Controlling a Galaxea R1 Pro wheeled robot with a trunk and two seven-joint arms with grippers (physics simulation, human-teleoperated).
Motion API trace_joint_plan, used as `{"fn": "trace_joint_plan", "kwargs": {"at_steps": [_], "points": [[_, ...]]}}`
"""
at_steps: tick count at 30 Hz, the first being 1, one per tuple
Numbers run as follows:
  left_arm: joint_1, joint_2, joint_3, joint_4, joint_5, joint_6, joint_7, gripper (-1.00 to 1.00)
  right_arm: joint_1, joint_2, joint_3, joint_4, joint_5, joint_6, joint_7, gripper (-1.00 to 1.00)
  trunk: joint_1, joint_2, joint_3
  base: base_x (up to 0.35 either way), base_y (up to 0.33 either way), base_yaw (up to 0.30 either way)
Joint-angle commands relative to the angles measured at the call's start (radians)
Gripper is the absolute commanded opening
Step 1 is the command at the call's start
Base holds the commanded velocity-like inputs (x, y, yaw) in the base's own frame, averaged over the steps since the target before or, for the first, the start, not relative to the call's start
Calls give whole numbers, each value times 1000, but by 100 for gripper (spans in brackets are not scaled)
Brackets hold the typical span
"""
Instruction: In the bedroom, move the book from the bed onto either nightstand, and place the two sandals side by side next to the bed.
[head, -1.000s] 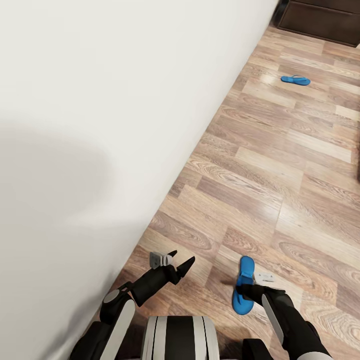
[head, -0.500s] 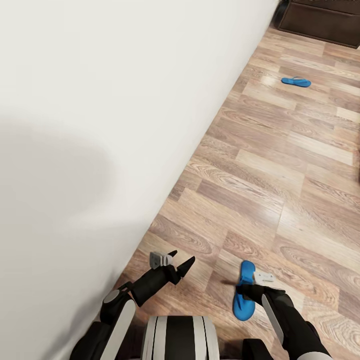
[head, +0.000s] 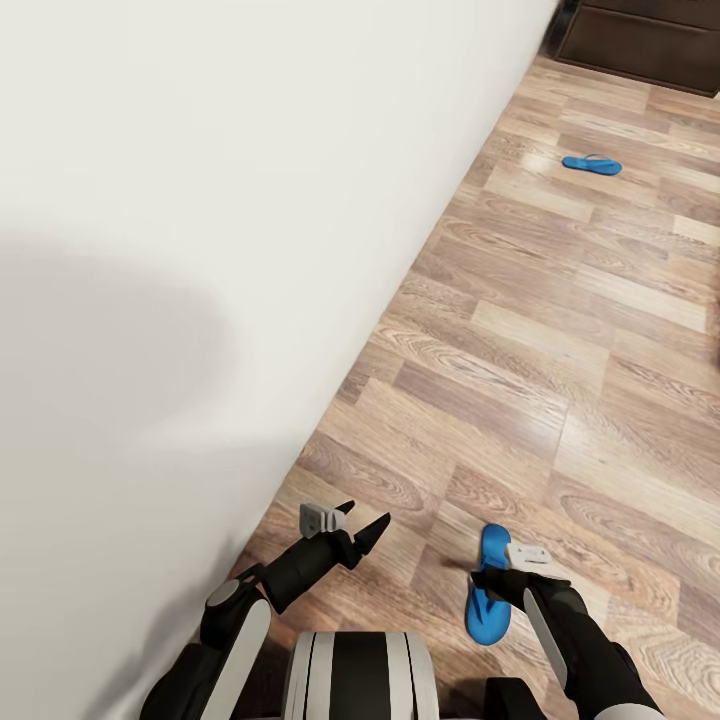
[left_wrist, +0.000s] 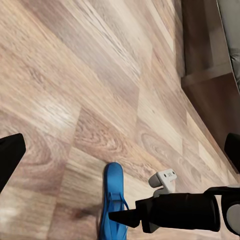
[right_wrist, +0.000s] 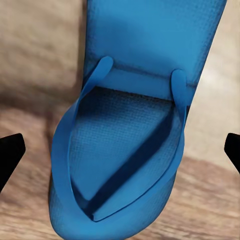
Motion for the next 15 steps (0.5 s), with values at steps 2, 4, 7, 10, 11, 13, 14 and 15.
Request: {"fn": "trace_joint_plan", "kwargs": {"at_steps": [2,4,7,10,11,13,14,15], "points": [[0,0,0,0,10,10,-1,100,0,0,-2,-1,-4,5,3,100,0,0,0,0,0,0],[0,0,0,0,10,10,-1,100,0,0,-2,-1,-4,5,3,100,0,0,0,0,0,0],[0,0,0,0,10,10,-1,100,0,0,-2,-1,-4,5,3,100,1,0,-4,0,0,0],[0,0,0,0,10,11,-1,100,0,0,-2,-1,-4,5,3,100,2,-1,-16,0,0,0],[0,0,0,0,10,11,-1,100,0,0,-2,-1,-4,5,3,100,2,-1,-16,0,0,0],[0,0,0,0,10,11,-1,100,0,0,-2,-1,-4,5,3,100,2,-1,-16,0,0,0],[0,0,0,0,10,11,-1,100,0,0,-2,-1,-4,5,3,100,2,-1,-16,0,0,0],[0,0,0,0,10,11,-1,100,0,0,-2,-1,-4,5,3,100,2,-1,-16,0,0,0]]}}
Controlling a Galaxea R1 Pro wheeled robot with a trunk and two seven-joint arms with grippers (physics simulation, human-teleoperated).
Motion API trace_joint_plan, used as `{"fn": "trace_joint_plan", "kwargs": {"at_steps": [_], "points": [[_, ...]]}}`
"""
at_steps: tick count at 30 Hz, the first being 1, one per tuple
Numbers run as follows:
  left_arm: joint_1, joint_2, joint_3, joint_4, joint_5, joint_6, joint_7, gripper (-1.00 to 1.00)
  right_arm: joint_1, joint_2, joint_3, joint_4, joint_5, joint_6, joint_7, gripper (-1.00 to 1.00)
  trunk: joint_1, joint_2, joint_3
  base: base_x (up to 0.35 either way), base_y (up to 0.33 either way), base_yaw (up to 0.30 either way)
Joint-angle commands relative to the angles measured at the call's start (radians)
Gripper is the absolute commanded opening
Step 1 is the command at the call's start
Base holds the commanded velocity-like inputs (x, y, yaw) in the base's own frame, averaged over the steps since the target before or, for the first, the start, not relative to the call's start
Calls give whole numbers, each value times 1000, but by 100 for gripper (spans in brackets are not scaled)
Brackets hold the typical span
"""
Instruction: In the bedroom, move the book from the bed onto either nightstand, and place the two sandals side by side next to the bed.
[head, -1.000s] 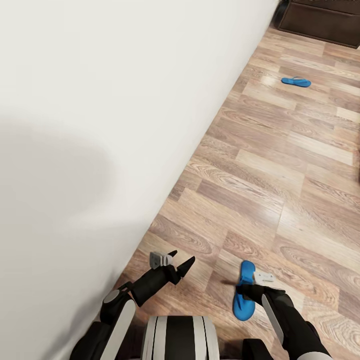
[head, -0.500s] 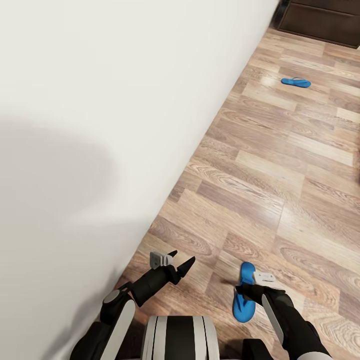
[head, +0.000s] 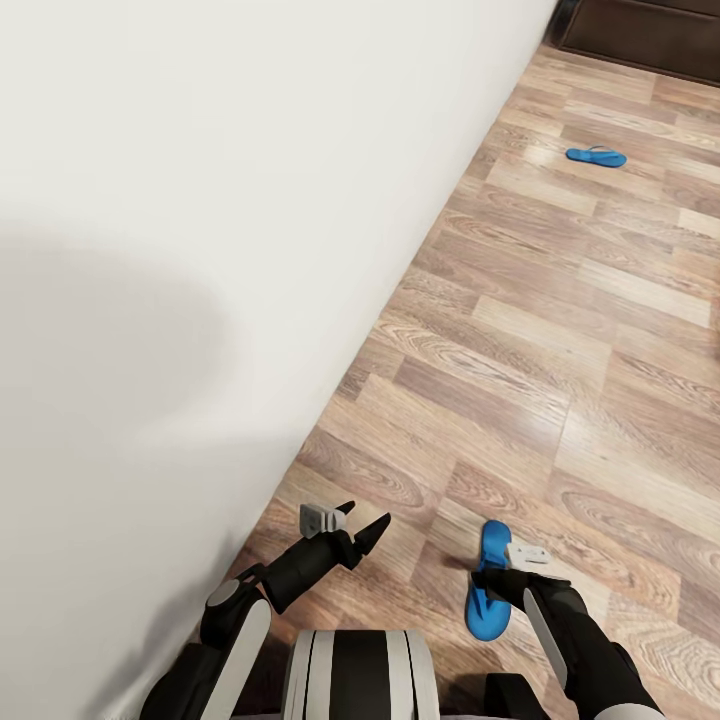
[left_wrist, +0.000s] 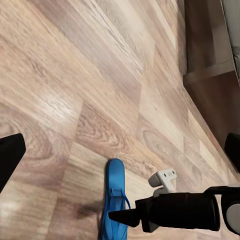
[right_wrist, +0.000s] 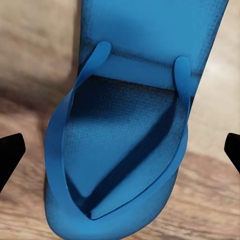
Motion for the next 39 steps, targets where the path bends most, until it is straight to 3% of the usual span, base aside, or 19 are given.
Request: {"fn": "trace_joint_plan", "kwargs": {"at_steps": [1,32,39], "points": [[0,0,1,0,10,10,-1,100,0,0,-2,-1,-4,5,3,100,0,0,-1,0,0,0],[0,0,1,0,10,11,-3,100,0,0,-2,-1,-4,5,3,100,0,0,-1,0,0,0],[0,0,1,0,10,11,-3,100,0,0,-2,-1,-4,5,3,100,2,-1,-12,0,0,0]]}}
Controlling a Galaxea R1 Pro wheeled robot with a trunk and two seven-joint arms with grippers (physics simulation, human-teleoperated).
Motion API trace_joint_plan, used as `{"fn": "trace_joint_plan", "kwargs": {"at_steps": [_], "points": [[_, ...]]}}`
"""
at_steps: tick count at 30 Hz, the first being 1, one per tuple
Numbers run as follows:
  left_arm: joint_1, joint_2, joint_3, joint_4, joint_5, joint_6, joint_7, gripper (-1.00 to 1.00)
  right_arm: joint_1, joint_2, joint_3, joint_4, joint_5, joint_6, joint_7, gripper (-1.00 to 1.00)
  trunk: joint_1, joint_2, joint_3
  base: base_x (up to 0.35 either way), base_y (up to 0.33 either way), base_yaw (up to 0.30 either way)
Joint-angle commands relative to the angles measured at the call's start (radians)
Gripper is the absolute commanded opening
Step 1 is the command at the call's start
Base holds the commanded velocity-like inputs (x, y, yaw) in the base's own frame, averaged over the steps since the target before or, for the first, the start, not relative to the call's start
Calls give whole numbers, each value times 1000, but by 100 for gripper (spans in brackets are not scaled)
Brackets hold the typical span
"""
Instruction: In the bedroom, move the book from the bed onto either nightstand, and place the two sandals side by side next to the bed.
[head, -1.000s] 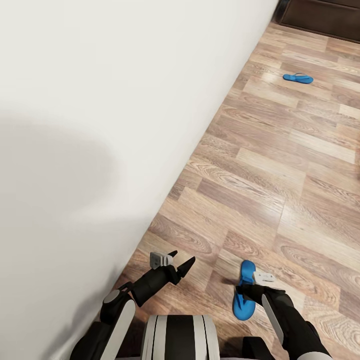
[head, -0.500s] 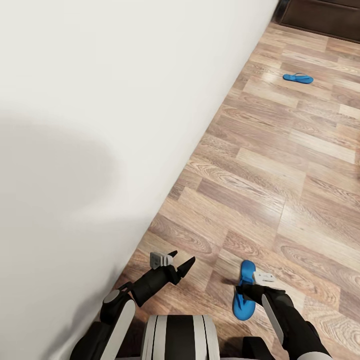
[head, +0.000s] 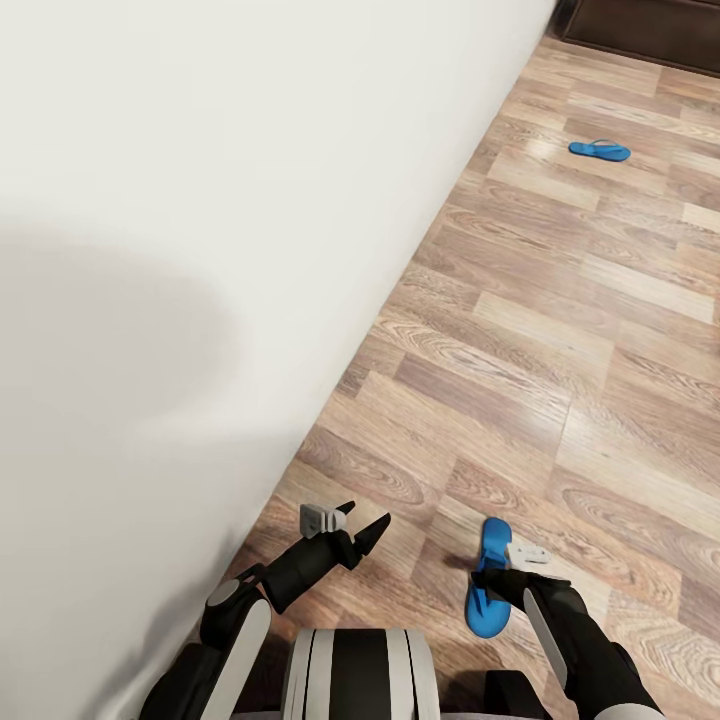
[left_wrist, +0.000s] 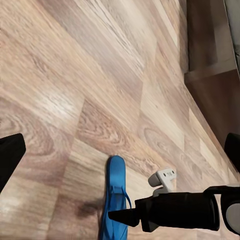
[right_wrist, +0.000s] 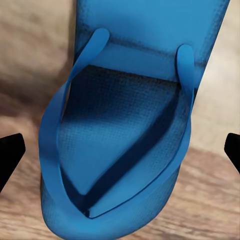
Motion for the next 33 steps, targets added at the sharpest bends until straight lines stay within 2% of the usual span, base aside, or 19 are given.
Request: {"fn": "trace_joint_plan", "kwargs": {"at_steps": [1,9,10,27,33], "points": [[0,0,0,0,10,10,-1,100,0,0,-2,-1,-4,5,3,100,0,0,-1,0,0,0],[0,0,0,0,10,10,-1,100,0,0,-2,-1,-4,4,3,100,0,0,-1,0,0,0],[0,0,0,0,10,10,-1,100,0,0,-2,-1,-4,5,3,-100,0,0,-1,0,0,0],[0,0,0,0,10,10,-1,100,0,0,-2,-1,-5,5,3,-100,0,0,-1,0,0,0],[0,0,-4,0,10,11,0,100,0,0,-2,-1,-5,5,3,-100,-2,1,23,0,0,0]]}}
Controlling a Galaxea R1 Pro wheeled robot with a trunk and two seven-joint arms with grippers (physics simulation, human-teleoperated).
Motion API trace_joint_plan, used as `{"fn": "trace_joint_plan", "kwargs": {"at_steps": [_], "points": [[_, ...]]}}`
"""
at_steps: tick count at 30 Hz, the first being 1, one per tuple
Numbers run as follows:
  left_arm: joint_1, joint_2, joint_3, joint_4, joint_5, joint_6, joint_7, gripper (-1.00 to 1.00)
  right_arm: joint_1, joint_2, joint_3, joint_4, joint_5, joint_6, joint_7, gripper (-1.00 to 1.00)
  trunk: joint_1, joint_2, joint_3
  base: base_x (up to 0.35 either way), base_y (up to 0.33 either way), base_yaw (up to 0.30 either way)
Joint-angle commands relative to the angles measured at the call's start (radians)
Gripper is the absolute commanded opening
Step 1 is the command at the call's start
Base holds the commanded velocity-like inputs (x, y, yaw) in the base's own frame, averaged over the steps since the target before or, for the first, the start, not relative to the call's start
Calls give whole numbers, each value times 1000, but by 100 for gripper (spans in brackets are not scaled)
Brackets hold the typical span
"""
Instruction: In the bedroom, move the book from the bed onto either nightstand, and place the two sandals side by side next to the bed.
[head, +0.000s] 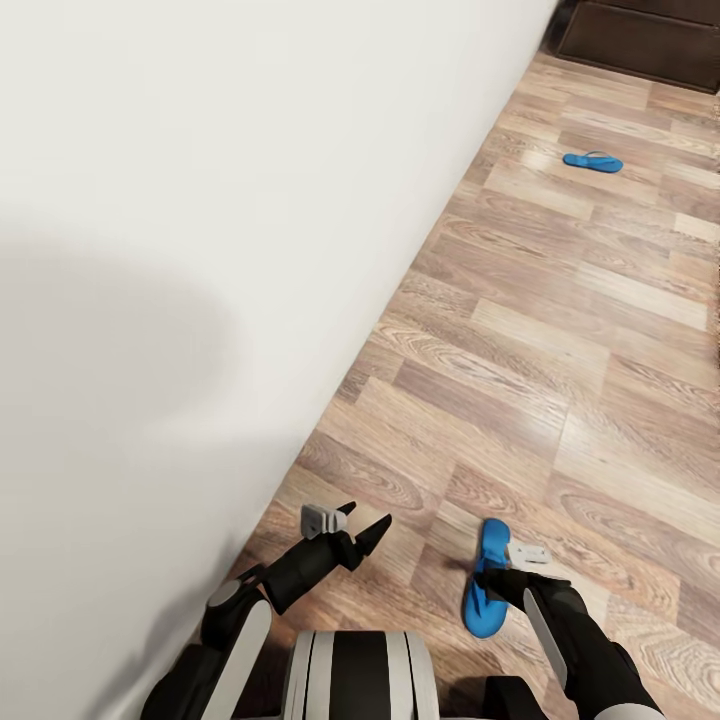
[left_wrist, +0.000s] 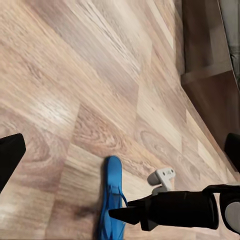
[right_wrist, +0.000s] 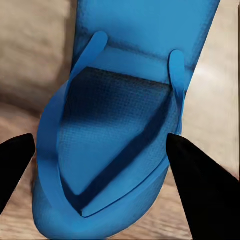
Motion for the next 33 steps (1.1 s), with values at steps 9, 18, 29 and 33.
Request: {"fn": "trace_joint_plan", "kwargs": {"at_steps": [9,18,29,33], "points": [[-1,0,-8,0,10,10,-1,100,0,0,-2,-1,-5,5,3,-100,-4,2,35,0,0,0],[-1,0,-8,0,10,10,-1,100,0,0,-2,-1,-5,5,3,-100,-9,4,69,0,0,0],[-1,0,-8,0,10,10,-1,100,0,0,-2,-1,-5,5,3,-100,-13,7,112,0,0,0],[-1,0,-8,0,10,11,-1,100,0,0,-2,-1,-5,5,3,-100,-15,8,127,0,0,0]]}}
